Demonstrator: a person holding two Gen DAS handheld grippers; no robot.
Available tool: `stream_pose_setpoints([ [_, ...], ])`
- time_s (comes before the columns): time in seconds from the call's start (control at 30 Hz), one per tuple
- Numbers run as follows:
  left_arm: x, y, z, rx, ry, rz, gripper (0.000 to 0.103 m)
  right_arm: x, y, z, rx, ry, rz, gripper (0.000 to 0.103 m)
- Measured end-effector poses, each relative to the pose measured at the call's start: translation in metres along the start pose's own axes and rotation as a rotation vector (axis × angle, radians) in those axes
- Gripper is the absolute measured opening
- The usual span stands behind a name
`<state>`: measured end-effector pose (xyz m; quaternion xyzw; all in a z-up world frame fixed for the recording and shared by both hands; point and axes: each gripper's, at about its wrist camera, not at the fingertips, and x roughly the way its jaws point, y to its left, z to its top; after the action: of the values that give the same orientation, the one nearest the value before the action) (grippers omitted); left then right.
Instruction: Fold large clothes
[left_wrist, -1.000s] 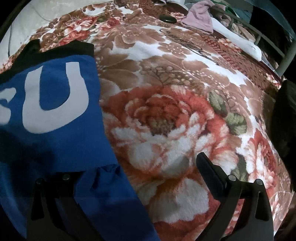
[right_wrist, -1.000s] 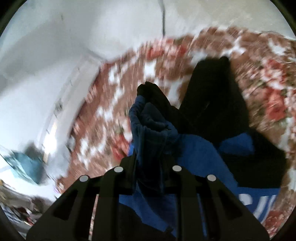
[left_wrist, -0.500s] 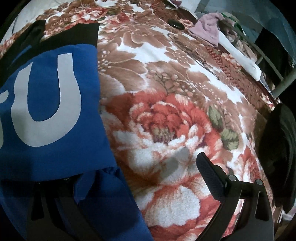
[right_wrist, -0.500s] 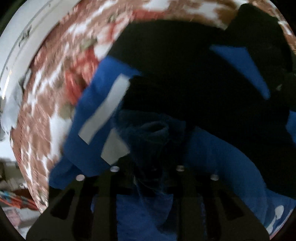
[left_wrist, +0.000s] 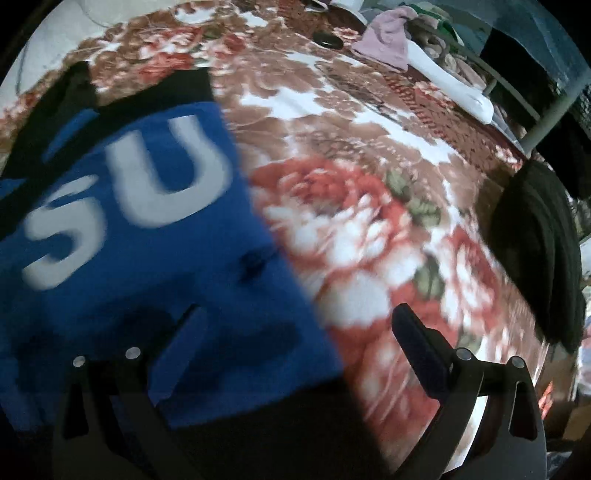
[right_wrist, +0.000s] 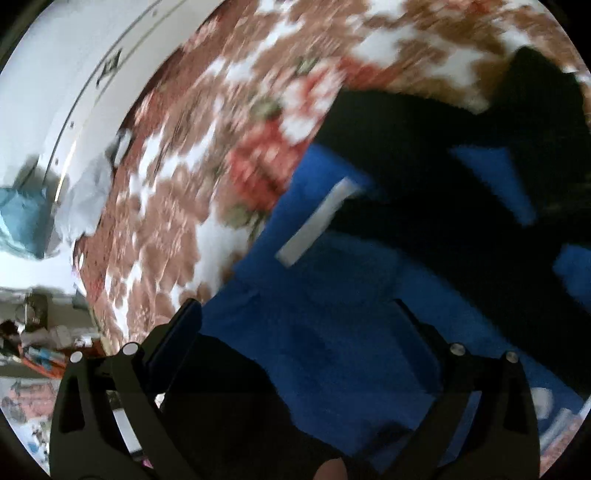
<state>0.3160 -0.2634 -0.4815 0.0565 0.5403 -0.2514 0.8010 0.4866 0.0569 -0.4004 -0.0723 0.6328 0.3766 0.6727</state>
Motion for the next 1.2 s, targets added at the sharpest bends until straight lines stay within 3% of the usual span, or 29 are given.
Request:
stream_pose_setpoints([
  [0.13, -0.033, 0.049, -0.024, -0.064, -0.014, 0.070, 0.098, -0.052, -0.056, 0.008, 0.021, -0.092, -0.201, 0.098],
  [0.23, -0.056, 0.102, -0.038, -0.137, -0.031, 0.133, 0.098, -0.073, -0.106, 0.002, 0.084, -0.117, -0.287, 0.098],
  [0.43, -0.099, 0.231, -0.044, -0.235, -0.079, 0.328, 0.098, -0.087, -0.210, -0.049, 0.227, -0.136, -0.601, 0.098],
  [0.6, -0.112, 0.311, -0.030, -0.242, -0.080, 0.452, 0.098, -0.077, -0.254, -0.098, 0.345, -0.144, -0.656, 0.098],
  [0.77, -0.110, 0.351, -0.021, -0.218, -0.050, 0.514, 0.098, -0.071, -0.268, -0.134, 0.398, -0.164, -0.741, 0.098],
  [0.87, -0.100, 0.369, -0.016, -0.204, -0.028, 0.493, 0.097, -0.064, -0.281, -0.149, 0.420, -0.144, -0.802, 0.098],
  [0.97, -0.090, 0.383, -0.015, -0.215, 0.005, 0.476, 0.091, -0.059, -0.298, -0.161, 0.474, -0.149, -0.782, 0.098],
  [1.03, -0.083, 0.395, -0.015, -0.253, 0.026, 0.421, 0.076, -0.057, -0.303, -0.164, 0.487, -0.151, -0.798, 0.098],
  [1.07, -0.078, 0.402, -0.017, -0.281, 0.041, 0.369, 0.054, -0.055, -0.305, -0.165, 0.488, -0.156, -0.803, 0.098],
  [1.1, -0.071, 0.409, -0.020, -0.316, 0.064, 0.309, 0.050, -0.052, -0.306, -0.165, 0.489, -0.153, -0.801, 0.098],
  [1.2, -0.071, 0.416, -0.020, -0.349, 0.049, 0.278, 0.042, -0.047, -0.310, -0.166, 0.505, -0.155, -0.791, 0.098],
])
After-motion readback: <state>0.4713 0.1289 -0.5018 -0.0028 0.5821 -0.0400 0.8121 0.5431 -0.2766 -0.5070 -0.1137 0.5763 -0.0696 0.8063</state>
